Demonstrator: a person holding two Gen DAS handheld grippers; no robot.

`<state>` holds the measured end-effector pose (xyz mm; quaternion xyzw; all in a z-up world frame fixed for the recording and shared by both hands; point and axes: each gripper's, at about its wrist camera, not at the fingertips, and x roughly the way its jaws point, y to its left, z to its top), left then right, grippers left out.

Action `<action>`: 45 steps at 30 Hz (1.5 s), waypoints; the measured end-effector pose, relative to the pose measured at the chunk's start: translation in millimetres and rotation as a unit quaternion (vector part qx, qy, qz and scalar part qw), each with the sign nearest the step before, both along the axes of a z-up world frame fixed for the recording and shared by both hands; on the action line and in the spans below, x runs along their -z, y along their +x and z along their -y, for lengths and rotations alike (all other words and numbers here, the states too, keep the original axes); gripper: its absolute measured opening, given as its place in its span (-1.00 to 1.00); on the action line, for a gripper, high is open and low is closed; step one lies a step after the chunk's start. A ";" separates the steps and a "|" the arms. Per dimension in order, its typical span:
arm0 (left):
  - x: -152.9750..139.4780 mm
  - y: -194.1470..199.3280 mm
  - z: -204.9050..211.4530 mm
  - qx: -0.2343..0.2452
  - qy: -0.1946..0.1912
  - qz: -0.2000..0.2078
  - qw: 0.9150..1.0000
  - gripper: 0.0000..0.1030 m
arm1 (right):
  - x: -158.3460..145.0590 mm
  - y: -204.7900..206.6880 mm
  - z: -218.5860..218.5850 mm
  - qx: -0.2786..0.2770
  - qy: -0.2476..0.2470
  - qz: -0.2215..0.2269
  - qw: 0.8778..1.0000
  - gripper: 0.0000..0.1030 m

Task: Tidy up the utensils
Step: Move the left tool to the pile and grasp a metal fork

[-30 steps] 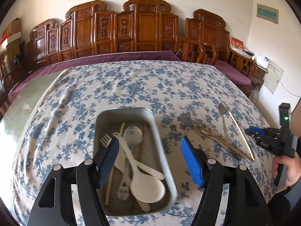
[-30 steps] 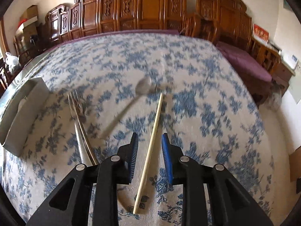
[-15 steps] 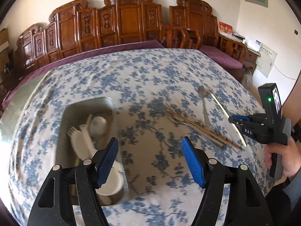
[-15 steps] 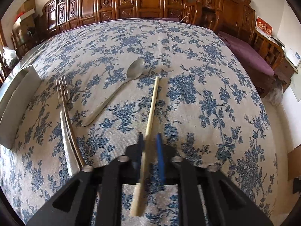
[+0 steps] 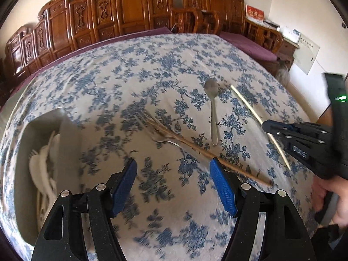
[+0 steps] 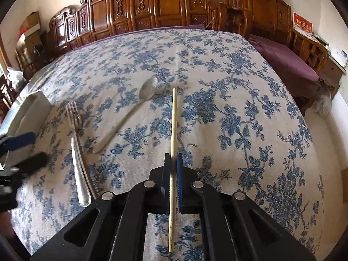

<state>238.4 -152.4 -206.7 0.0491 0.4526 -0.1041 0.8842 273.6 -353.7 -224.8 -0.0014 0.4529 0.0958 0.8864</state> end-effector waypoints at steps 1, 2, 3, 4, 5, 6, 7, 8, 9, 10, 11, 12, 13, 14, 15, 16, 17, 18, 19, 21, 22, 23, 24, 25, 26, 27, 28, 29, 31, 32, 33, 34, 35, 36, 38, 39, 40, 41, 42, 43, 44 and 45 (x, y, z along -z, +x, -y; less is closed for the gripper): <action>4.3 3.4 4.2 -0.001 0.006 -0.003 1.000 0.29 | -1.6 -0.6 -0.7 -0.003 0.001 0.004 1.000 -0.89; 8.2 5.6 7.9 -0.002 0.011 -0.005 1.000 0.29 | -2.4 -0.6 -1.2 -0.005 0.003 0.005 1.000 -0.89; 10.4 7.9 10.2 -0.003 0.016 -0.007 1.000 0.29 | -3.6 -0.9 -1.4 -0.006 0.006 0.007 1.000 -0.89; 13.9 10.4 13.7 -0.005 0.024 -0.009 1.000 0.29 | -4.1 -1.0 -1.5 -0.007 0.008 0.008 1.000 -0.89; 16.3 12.1 16.0 -0.007 0.032 -0.010 0.999 0.29 | -5.0 -1.2 -1.2 -0.007 0.010 0.010 1.000 -0.89; 19.5 15.2 18.5 -0.010 0.042 -0.013 0.999 0.29 | -5.7 -1.3 -0.8 -0.007 0.013 0.010 1.000 -0.89; 21.4 17.2 19.6 -0.012 0.045 -0.015 0.999 0.29 | -6.4 -1.5 -0.5 -0.007 0.015 0.011 1.000 -0.89; 22.7 18.5 20.2 -0.014 0.047 -0.018 0.999 0.29 | -7.5 -1.8 0.1 -0.007 0.019 0.012 1.000 -0.89; 24.6 20.3 20.9 -0.016 0.050 -0.021 0.998 0.29 | -8.2 -2.1 0.4 -0.008 0.020 0.013 1.000 -0.89; 24.9 21.1 21.1 -0.017 0.048 -0.020 0.999 0.29 | -8.4 -2.4 0.6 -0.008 0.022 0.014 1.000 -0.88; 24.8 23.2 22.2 -0.020 0.050 -0.020 0.998 0.29 | -9.5 -2.7 1.0 -0.007 0.024 0.015 1.000 -0.88; 24.7 25.4 23.0 -0.022 0.051 -0.022 0.998 0.29 | -10.2 -2.9 1.3 -0.007 0.026 0.017 0.999 -0.88; 24.7 28.3 23.4 -0.025 0.050 -0.026 0.998 0.29 | -10.7 -3.0 1.3 -0.007 0.027 0.017 0.999 -0.88; 25.6 31.2 24.0 -0.028 0.051 -0.031 0.998 0.26 | -11.1 -2.9 1.2 -0.007 0.028 0.017 0.999 -0.88; 27.0 33.9 24.4 -0.031 0.050 -0.037 0.998 0.24 | -11.3 -3.2 1.1 -0.008 0.029 0.018 0.999 -0.88; 28.8 36.1 23.9 -0.034 0.049 -0.044 0.997 0.18 | -11.7 -3.7 1.0 -0.008 0.029 0.019 0.999 -0.88; 29.5 36.7 22.8 -0.035 0.044 -0.045 0.997 0.17 | -12.3 -4.1 1.0 -0.008 0.029 0.020 0.999 -0.88; 29.5 37.1 21.3 -0.039 0.043 -0.045 0.997 0.13 | -12.6 -4.2 1.2 -0.008 0.029 0.021 0.999 -0.88; 29.6 37.6 20.7 -0.039 0.042 -0.046 0.997 0.10 | -12.6 -4.3 1.5 -0.008 0.029 0.021 0.999 -0.88; 29.5 39.1 20.4 -0.039 0.036 -0.048 0.997 -0.04 | -12.9 -4.2 2.5 -0.006 0.031 0.021 0.999 -0.88; 29.0 39.9 20.6 -0.039 0.034 -0.049 0.997 -0.16 | -13.4 -4.4 2.7 -0.005 0.032 0.022 0.999 -0.88; 28.2 40.7 21.1 -0.039 0.033 -0.051 0.997 -0.36 | -13.6 -4.7 2.7 -0.006 0.032 0.023 0.999 -0.88; 27.8 41.2 21.2 -0.039 0.031 -0.053 0.997 -0.48 | -13.7 -4.8 2.2 -0.007 0.032 0.023 0.999 -0.88; 27.2 41.0 20.7 -0.042 0.034 -0.056 0.997 -0.58 | -13.6 -5.0 1.7 -0.008 0.031 0.022 0.999 -0.88; 26.9 41.0 19.4 -0.044 0.034 -0.058 0.997 -0.62 | -13.4 -5.1 1.4 -0.008 0.030 0.022 0.999 -0.88; 26.7 40.1 16.9 -0.045 0.033 -0.059 0.997 -0.64 | -13.3 -5.0 1.6 -0.009 0.030 0.023 0.999 -0.88; 26.5 39.0 14.2 -0.046 0.034 -0.059 0.997 -0.69 | -13.2 -5.1 1.5 -0.008 0.030 0.022 0.999 -0.88; 26.3 38.1 10.8 -0.048 0.038 -0.059 0.996 -0.74 | -13.2 -5.0 1.3 -0.008 0.030 0.022 0.999 -0.88; 26.1 37.4 4.5 -0.053 0.042 -0.058 0.996 -0.83 | -14.2 -5.5 0.4 -0.009 0.031 0.023 0.999 -0.88; 25.9 37.6 0.1 -0.055 0.044 -0.059 0.996 -0.88 | -14.2 -5.8 -0.7 -0.010 0.031 0.023 0.999 -0.88; 25.7 38.0 -2.9 -0.056 0.045 -0.059 0.996 -0.88 | -14.0 -5.7 -1.9 -0.011 0.030 0.023 0.999 -0.88; 25.5 38.3 -5.2 -0.054 0.048 -0.060 0.996 -0.88 | -14.2 -5.6 -3.0 -0.012 0.029 0.023 0.999 -0.88; 25.2 38.5 -8.2 -0.053 0.050 -0.060 0.996 -0.88 | -14.4 -6.0 -4.3 -0.014 0.029 0.024 0.999 -0.88; 24.9 38.4 -10.4 -0.051 0.051 -0.060 0.996 -0.88 | -14.4 -5.9 -5.3 -0.016 0.028 0.024 0.999 -0.88; 23.6 37.8 -14.2 -0.049 0.054 -0.057 0.996 -0.88 | -14.4 -5.9 -6.4 -0.017 0.027 0.025 0.999 -0.88; 21.6 37.0 -16.8 -0.048 0.054 -0.054 0.996 -0.88 | -14.6 -5.8 -6.2 -0.018 0.028 0.025 0.999 -0.88; 20.3 36.3 -18.2 -0.046 0.054 -0.053 0.996 -0.88 | -14.6 -5.7 -6.2 -0.018 0.028 0.024 0.999 -0.88; 18.1 35.6 -20.3 -0.045 0.055 -0.050 0.996 -0.88 | -14.7 -5.8 -6.5 -0.018 0.028 0.025 0.999 -0.88; 16.4 35.2 -21.9 -0.045 0.054 -0.049 0.996 -0.88 | -14.6 -5.7 -6.6 -0.018 0.028 0.025 0.999 -0.88; 13.9 35.2 -23.9 -0.045 0.053 -0.046 0.997 -0.88 | -14.7 -5.7 -7.0 -0.018 0.028 0.025 0.999 -0.88; 10.4 35.8 -26.0 -0.046 0.053 -0.042 0.997 -0.88 | -14.9 -5.7 -7.9 -0.019 0.029 0.025 0.999 -0.88; 7.0 36.6 -27.7 -0.047 0.054 -0.038 0.997 -0.88 | -15.1 -5.7 -9.0 -0.019 0.029 0.026 0.999 -0.88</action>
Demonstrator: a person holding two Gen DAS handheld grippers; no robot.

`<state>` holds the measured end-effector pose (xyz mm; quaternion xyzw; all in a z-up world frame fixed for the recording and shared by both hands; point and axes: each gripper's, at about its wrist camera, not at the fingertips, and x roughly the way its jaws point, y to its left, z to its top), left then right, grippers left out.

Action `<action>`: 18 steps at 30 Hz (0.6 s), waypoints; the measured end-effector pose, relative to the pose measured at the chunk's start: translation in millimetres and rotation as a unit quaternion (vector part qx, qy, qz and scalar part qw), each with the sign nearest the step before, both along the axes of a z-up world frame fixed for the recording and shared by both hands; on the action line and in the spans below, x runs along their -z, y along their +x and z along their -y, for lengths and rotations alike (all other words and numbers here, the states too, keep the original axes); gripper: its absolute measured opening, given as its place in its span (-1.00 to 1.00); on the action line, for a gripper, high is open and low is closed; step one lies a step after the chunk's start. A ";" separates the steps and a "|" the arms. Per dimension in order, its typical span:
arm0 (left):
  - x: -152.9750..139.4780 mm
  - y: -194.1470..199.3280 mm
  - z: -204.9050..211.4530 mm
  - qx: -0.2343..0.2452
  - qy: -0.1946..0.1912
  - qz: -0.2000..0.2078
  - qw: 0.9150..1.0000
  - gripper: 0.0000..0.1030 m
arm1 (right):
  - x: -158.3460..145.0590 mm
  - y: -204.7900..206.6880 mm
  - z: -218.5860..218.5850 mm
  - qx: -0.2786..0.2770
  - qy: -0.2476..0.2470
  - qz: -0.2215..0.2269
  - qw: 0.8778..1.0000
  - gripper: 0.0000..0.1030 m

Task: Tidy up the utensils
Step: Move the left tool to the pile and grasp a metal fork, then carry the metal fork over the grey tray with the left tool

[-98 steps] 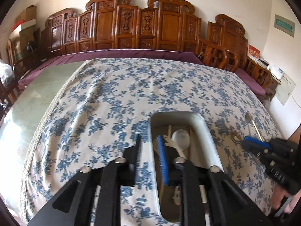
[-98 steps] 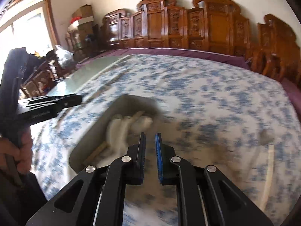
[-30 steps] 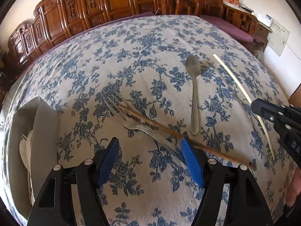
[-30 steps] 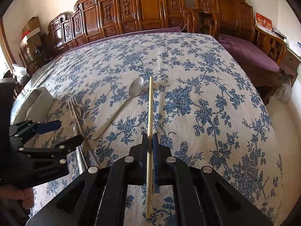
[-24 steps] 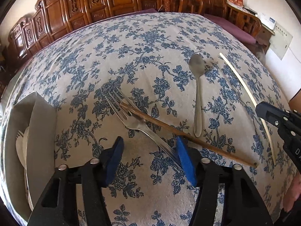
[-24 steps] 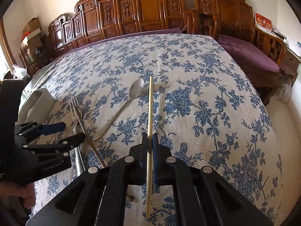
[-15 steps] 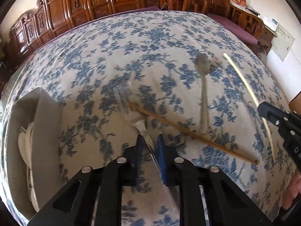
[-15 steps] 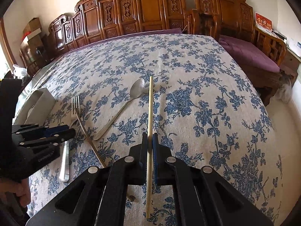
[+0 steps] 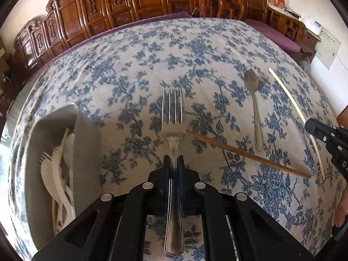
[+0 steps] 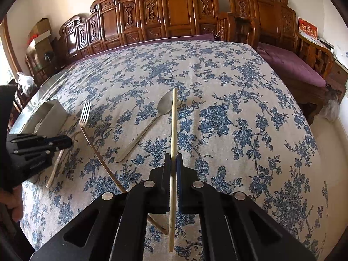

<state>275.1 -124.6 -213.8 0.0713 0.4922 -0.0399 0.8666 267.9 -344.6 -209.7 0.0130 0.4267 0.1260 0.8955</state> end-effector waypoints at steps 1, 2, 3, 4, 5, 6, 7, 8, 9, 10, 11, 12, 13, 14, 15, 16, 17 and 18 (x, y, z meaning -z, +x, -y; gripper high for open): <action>-3.3 0.8 -1.5 -0.001 0.001 0.004 1.000 -0.88 | 0.0 0.1 -1.3 -0.001 -0.001 0.000 1.000 -0.88; -7.6 1.9 -3.5 -0.002 0.000 0.008 1.000 -0.88 | -0.2 0.3 -2.7 -0.003 -0.002 0.000 1.000 -0.88; -10.6 2.2 -5.2 -0.003 -0.002 0.011 1.000 -0.88 | -0.7 0.1 -4.3 -0.005 -0.002 0.002 1.000 -0.88; -14.6 2.6 -7.0 -0.004 -0.003 0.013 1.000 -0.88 | -1.0 -0.4 -5.3 -0.006 -0.002 0.002 1.000 -0.88; -19.7 3.1 -9.1 -0.005 -0.004 0.017 1.000 -0.88 | -1.2 -0.5 -7.1 -0.008 -0.001 0.002 1.000 -0.88; -23.2 2.8 -10.4 -0.006 -0.004 0.020 1.000 -0.88 | -1.7 -0.4 -7.9 -0.010 -0.001 0.002 1.000 -0.88; -26.4 2.8 -11.9 -0.005 -0.005 0.022 1.000 -0.88 | -2.8 -0.8 -10.1 -0.012 -0.001 0.004 1.000 -0.88; -30.8 1.6 -13.6 -0.005 -0.007 0.025 1.000 -0.88 | -3.7 -1.9 -12.1 -0.014 0.000 0.006 1.000 -0.88; -33.6 -0.1 -15.1 -0.004 -0.008 0.028 1.000 -0.88 | -4.7 -2.6 -14.3 -0.016 0.000 0.007 1.000 -0.88; -37.0 -2.2 -16.6 -0.003 -0.009 0.031 0.999 -0.88 | -5.5 -3.2 -16.2 -0.018 0.000 0.008 1.000 -0.88; -40.3 -4.7 -18.1 -0.002 -0.011 0.033 0.999 -0.88 | -7.1 -4.6 -19.5 -0.022 -0.001 0.010 1.000 -0.88; -42.9 -7.0 -19.5 -0.001 -0.013 0.035 0.999 -0.88 | -8.5 -5.7 -22.7 -0.025 -0.002 0.012 1.000 -0.88; -44.9 -9.2 -20.9 -0.001 -0.014 0.037 0.999 -0.88 | -9.9 -6.9 -26.1 -0.029 -0.003 0.014 0.999 -0.88; -47.6 -11.8 -22.8 0.000 -0.016 0.039 0.999 -0.88 | -11.2 -8.5 -29.8 -0.032 -0.004 0.016 0.999 -0.88; -49.3 -13.6 -24.1 0.001 -0.017 0.041 0.999 -0.88 | -12.6 -9.7 -34.5 -0.036 -0.006 0.018 0.999 -0.88; -51.8 -16.3 -26.0 0.002 -0.019 0.044 0.999 -0.88 | -13.8 -10.9 -37.9 -0.039 -0.007 0.020 0.999 -0.88; -54.5 -19.2 -28.2 0.003 -0.021 0.047 0.999 -0.88 | -15.9 -12.1 -42.9 -0.044 -0.007 0.022 0.999 -0.88; -56.5 -21.7 -30.2 0.003 -0.022 0.050 0.999 -0.88 | -17.8 -13.6 -47.0 -0.047 -0.007 0.025 0.999 -0.88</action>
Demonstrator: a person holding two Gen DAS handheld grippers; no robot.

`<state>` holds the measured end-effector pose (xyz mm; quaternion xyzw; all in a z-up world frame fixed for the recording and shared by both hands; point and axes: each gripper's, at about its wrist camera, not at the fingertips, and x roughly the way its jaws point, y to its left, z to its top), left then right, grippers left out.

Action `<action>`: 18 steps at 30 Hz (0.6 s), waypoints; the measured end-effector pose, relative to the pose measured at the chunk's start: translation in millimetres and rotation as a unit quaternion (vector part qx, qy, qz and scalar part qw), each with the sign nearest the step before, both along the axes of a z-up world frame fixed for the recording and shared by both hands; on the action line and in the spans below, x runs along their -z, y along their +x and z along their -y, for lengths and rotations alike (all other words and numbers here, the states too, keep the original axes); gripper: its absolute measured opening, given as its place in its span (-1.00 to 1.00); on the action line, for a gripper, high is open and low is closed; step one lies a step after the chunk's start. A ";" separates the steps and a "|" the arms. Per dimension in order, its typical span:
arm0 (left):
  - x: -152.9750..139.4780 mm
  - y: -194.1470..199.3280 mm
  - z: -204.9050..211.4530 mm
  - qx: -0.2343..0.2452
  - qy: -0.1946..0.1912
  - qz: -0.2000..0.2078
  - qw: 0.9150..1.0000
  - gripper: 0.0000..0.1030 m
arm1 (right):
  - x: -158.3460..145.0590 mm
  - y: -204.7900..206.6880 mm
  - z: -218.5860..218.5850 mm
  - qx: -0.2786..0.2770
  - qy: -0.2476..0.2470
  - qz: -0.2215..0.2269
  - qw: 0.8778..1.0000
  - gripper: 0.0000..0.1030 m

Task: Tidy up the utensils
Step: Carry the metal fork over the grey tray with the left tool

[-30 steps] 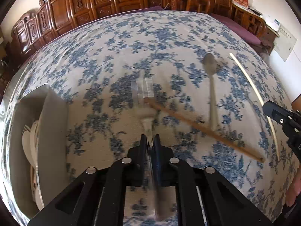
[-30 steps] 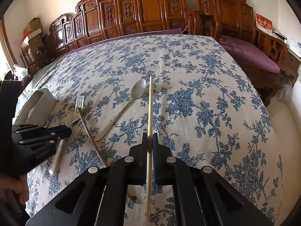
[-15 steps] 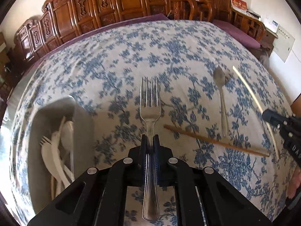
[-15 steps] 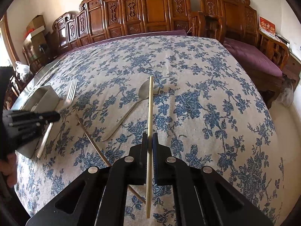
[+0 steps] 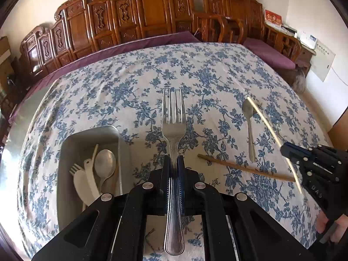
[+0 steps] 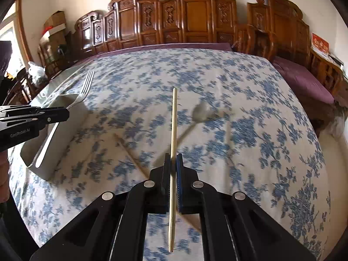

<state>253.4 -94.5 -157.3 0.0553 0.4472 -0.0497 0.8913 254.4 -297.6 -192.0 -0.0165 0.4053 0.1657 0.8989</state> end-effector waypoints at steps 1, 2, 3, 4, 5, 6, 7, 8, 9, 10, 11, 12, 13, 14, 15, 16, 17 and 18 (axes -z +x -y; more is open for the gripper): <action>-1.7 -2.1 -2.2 0.000 -0.001 0.002 1.000 -0.88 | -1.9 -1.0 -4.0 -0.004 0.001 0.003 1.000 -0.88; -4.1 -5.2 -5.1 0.001 -0.003 0.004 1.000 -0.88 | -4.1 -2.4 -8.6 -0.008 0.002 0.006 1.000 -0.88; -5.7 -6.9 -7.1 0.002 -0.004 0.005 1.000 -0.88 | -6.0 -3.4 -12.4 -0.011 0.003 0.008 1.000 -0.88; -7.7 -9.2 -9.8 0.003 -0.005 0.006 1.000 -0.88 | -7.7 -4.1 -16.0 -0.015 0.005 0.010 1.000 -0.88; -9.8 -11.5 -12.6 0.003 -0.005 0.008 1.000 -0.88 | -10.2 -5.6 -21.0 -0.019 0.007 0.013 1.000 -0.88; -11.0 -13.1 -14.2 0.004 -0.005 0.009 1.000 -0.88 | -11.5 -6.2 -23.7 -0.021 0.010 0.014 1.000 -0.88; -12.6 -14.9 -16.5 0.004 -0.005 0.011 1.000 -0.88 | -12.5 -6.0 -25.4 -0.023 0.015 0.013 1.000 -0.88; -14.7 -16.6 -19.2 0.004 -0.004 0.012 1.000 -0.88 | -13.9 -6.6 -28.0 -0.024 0.021 0.012 0.999 -0.88; -16.1 -18.2 -21.1 0.004 -0.004 0.014 1.000 -0.88 | -15.3 -7.1 -30.4 -0.024 0.024 0.013 0.999 -0.88; -17.2 -19.3 -23.1 0.004 -0.004 0.015 1.000 -0.88 | -16.9 -7.8 -32.4 -0.024 0.025 0.015 0.999 -0.88; -19.4 -20.9 -25.4 0.004 -0.003 0.017 1.000 -0.88 | -19.3 -9.2 -34.6 -0.026 0.028 0.018 0.999 -0.88; -21.0 -21.9 -27.1 0.005 -0.002 0.019 1.000 -0.88 | -20.8 -10.5 -35.8 -0.026 0.030 0.020 0.999 -0.88; -23.3 -23.4 -29.4 0.005 -0.001 0.021 1.000 -0.88 | -22.9 -11.8 -36.8 -0.026 0.033 0.021 0.999 -0.88; -24.4 -24.5 -30.8 0.005 -0.001 0.022 1.000 -0.88 | -24.9 -13.1 -37.5 -0.027 0.036 0.023 0.999 -0.88; -26.3 -26.1 -33.2 0.005 0.000 0.024 1.000 -0.88 | -27.0 -14.5 -38.1 -0.028 0.038 0.026 0.999 -0.88; -27.5 -27.5 -35.7 0.005 0.000 0.026 1.000 -0.88 | -29.5 -16.5 -38.8 -0.029 0.040 0.029 0.998 -0.88; -29.2 -29.0 -38.8 0.003 0.000 0.028 1.000 -0.88 | -30.9 -17.9 -39.0 -0.030 0.041 0.030 0.998 -0.88; -30.1 -30.1 -41.1 0.003 0.001 0.029 1.000 -0.88 | -32.9 -19.6 -39.2 -0.030 0.042 0.032 0.998 -0.88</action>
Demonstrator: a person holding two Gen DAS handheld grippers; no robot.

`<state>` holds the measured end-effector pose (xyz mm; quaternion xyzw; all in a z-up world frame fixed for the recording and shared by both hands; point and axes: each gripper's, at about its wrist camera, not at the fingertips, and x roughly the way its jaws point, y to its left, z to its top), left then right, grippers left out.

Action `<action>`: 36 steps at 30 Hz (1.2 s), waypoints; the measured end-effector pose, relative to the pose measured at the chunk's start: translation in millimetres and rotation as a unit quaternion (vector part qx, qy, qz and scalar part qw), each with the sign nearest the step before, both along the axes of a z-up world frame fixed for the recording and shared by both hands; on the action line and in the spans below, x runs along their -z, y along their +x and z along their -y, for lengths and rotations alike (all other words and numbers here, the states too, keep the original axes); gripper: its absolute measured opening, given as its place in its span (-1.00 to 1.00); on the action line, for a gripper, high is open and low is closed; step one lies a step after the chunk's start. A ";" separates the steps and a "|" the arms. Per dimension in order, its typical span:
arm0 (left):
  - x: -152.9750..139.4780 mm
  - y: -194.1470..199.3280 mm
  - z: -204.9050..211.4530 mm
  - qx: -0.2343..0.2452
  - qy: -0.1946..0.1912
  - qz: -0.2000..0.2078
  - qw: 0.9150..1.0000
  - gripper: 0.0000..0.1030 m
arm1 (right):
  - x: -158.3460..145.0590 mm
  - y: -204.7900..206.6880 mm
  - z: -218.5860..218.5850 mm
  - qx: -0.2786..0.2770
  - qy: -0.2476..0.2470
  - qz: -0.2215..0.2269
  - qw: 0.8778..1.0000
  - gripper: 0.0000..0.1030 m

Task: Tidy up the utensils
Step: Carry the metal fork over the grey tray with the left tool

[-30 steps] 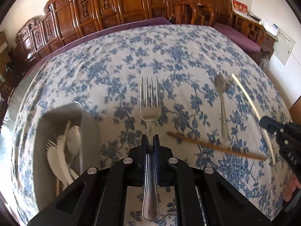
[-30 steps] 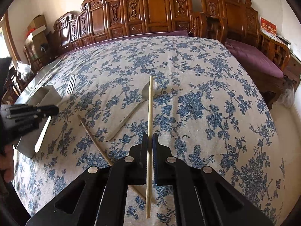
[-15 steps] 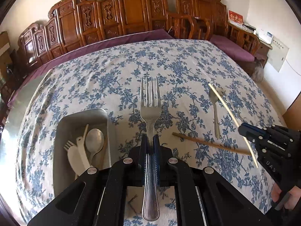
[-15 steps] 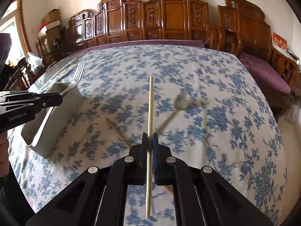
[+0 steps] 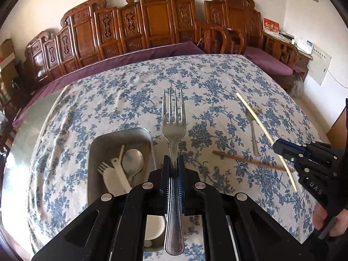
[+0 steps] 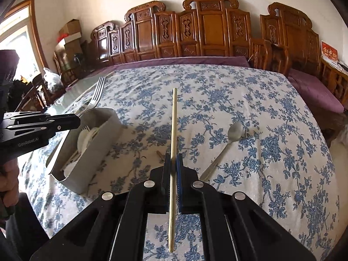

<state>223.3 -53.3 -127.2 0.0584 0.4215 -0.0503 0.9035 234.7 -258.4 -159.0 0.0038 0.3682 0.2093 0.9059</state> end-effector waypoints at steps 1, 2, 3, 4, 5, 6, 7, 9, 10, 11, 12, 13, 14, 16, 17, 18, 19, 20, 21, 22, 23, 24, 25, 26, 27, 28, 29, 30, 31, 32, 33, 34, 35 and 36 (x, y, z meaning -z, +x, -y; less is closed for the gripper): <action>-1.1 -1.4 -3.1 -0.001 -0.001 0.001 1.000 -0.88 | -1.1 -0.9 -0.1 0.000 0.001 0.001 1.000 -0.88; -1.9 -2.5 -6.0 -0.003 -0.001 0.001 1.000 -0.88 | -3.5 -2.6 -0.1 -0.001 0.003 0.004 1.000 -0.88; -2.5 -3.7 -8.9 -0.004 0.000 0.002 1.000 -0.88 | -4.8 -3.8 -0.4 -0.001 0.004 0.005 1.000 -0.88; -2.6 -4.5 -11.6 -0.006 -0.001 0.002 1.000 -0.88 | -6.5 -5.1 -0.8 -0.001 0.006 0.006 1.000 -0.88; -2.8 -5.0 -13.8 -0.007 -0.001 0.002 1.000 -0.88 | -8.9 -6.6 -1.3 -0.001 0.008 0.009 1.000 -0.88; -2.8 -5.7 -17.6 -0.009 -0.001 0.002 1.000 -0.88 | -10.5 -7.5 -1.8 -0.002 0.009 0.011 1.000 -0.88; -2.5 -5.8 -20.6 -0.010 -0.001 0.002 1.000 -0.88 | -13.0 -9.0 -3.0 -0.003 0.011 0.014 1.000 -0.88; -1.3 -5.4 -27.7 -0.014 -0.002 0.003 1.000 -0.88 | -16.8 -11.9 -5.6 -0.006 0.015 0.018 1.000 -0.88; -0.3 -4.7 -31.4 -0.017 -0.002 0.002 1.000 -0.88 | -18.1 -13.1 -6.9 -0.008 0.015 0.020 1.000 -0.88; 1.0 -3.7 -35.3 -0.020 -0.002 0.000 1.000 -0.88 | -19.9 -14.8 -9.4 -0.011 0.015 0.023 1.000 -0.88; 2.2 -2.5 -38.7 -0.021 -0.002 -0.001 1.000 -0.88 | -21.4 -16.2 -12.0 -0.014 0.015 0.025 0.999 -0.88; 3.7 -1.0 -41.5 -0.024 -0.002 -0.003 1.000 -0.88 | -23.1 -18.4 -15.4 -0.018 0.014 0.027 0.999 -0.88; 6.0 1.0 -45.1 -0.026 -0.002 -0.005 1.000 -0.88 | -24.2 -20.0 -18.0 -0.020 0.014 0.029 0.999 -0.88; 10.5 3.8 -50.3 -0.027 -0.001 -0.010 1.000 -0.88 | -25.8 -23.3 -24.1 -0.027 0.013 0.032 0.999 -0.88; 14.0 5.5 -52.9 -0.028 0.000 -0.013 1.000 -0.88 | -27.2 -26.3 -29.0 -0.033 0.011 0.034 0.999 -0.88; 16.7 6.8 -54.8 -0.030 0.001 -0.015 0.999 -0.88 | -27.8 -27.6 -32.2 -0.037 0.011 0.035 0.999 -0.88; 20.5 8.3 -56.9 -0.031 0.002 -0.018 0.999 -0.88 | -28.3 -30.3 -37.3 -0.043 0.009 0.037 0.998 -0.88; 26.2 10.5 -60.0 -0.033 0.003 -0.023 0.999 -0.88 | -28.7 -32.9 -42.0 -0.048 0.007 0.039 0.998 -0.88; 31.1 12.2 -62.7 -0.036 0.005 -0.026 0.999 -0.88 | -28.5 -34.5 -45.8 -0.053 0.005 0.039 0.998 -0.88; 34.8 12.7 -64.5 -0.038 0.005 -0.029 0.999 -0.88 | -28.3 -35.6 -49.2 -0.057 0.002 0.040 0.998 -0.88; 41.1 14.8 -68.3 -0.041 0.005 -0.035 0.999 -0.88 | -27.3 -37.0 -53.4 -0.063 0.000 0.040 0.997 -0.88; 44.9 15.8 -70.8 -0.044 0.005 -0.038 0.998 -0.88 | -26.2 -37.5 -56.3 -0.069 -0.001 0.038 0.997 -0.88; 50.0 17.1 -74.5 -0.048 0.006 -0.041 0.998 -0.88 | -25.1 -37.8 -59.0 -0.073 -0.001 0.036 0.997 -0.88; 54.8 18.2 -77.9 -0.050 0.006 -0.045 0.998 -0.88 | -23.9 -38.0 -61.7 -0.077 -0.002 0.035 0.996 -0.88; 58.1 19.2 -80.9 -0.052 0.006 -0.047 0.998 -0.88 | -22.7 -38.0 -63.8 -0.079 -0.003 0.034 0.996 -0.88; 62.0 20.3 -84.0 -0.054 0.007 -0.050 0.997 -0.88 | -21.2 -37.2 -65.2 -0.080 -0.004 0.032 0.996 -0.88; 65.6 21.4 -86.9 -0.055 0.007 -0.053 0.997 -0.88 | -19.1 -35.9 -67.1 -0.082 -0.005 0.030 0.996 -0.88; 68.1 22.1 -89.0 -0.056 0.007 -0.055 0.997 -0.88 | -17.2 -34.8 -68.8 -0.084 -0.006 0.027 0.996 -0.88; 71.2 23.3 -91.4 -0.056 0.007 -0.057 0.997 -0.88 | -15.6 -34.2 -70.2 -0.085 -0.007 0.026 0.996 -0.88; 74.0 24.5 -93.5 -0.057 0.006 -0.059 0.997 -0.88 | -12.8 -32.6 -72.3 -0.086 -0.010 0.022 0.996 -0.88; 75.9 25.9 -94.4 -0.057 0.007 -0.060 0.997 -0.88 | -10.1 -31.3 -74.6 -0.088 -0.013 0.019 0.996 -0.88; 77.6 26.6 -95.5 -0.057 0.006 -0.060 0.997 -0.88 | -7.9 -30.5 -76.4 -0.089 -0.015 0.017 0.996 -0.88; 79.7 27.6 -97.0 -0.056 0.006 -0.060 0.997 -0.88 | -4.9 -29.0 -78.1 -0.091 -0.017 0.014 0.996 -0.88; 80.7 28.2 -97.8 -0.056 0.005 -0.061 0.997 -0.88 | -2.0 -27.6 -79.5 -0.092 -0.019 0.010 0.996 -0.88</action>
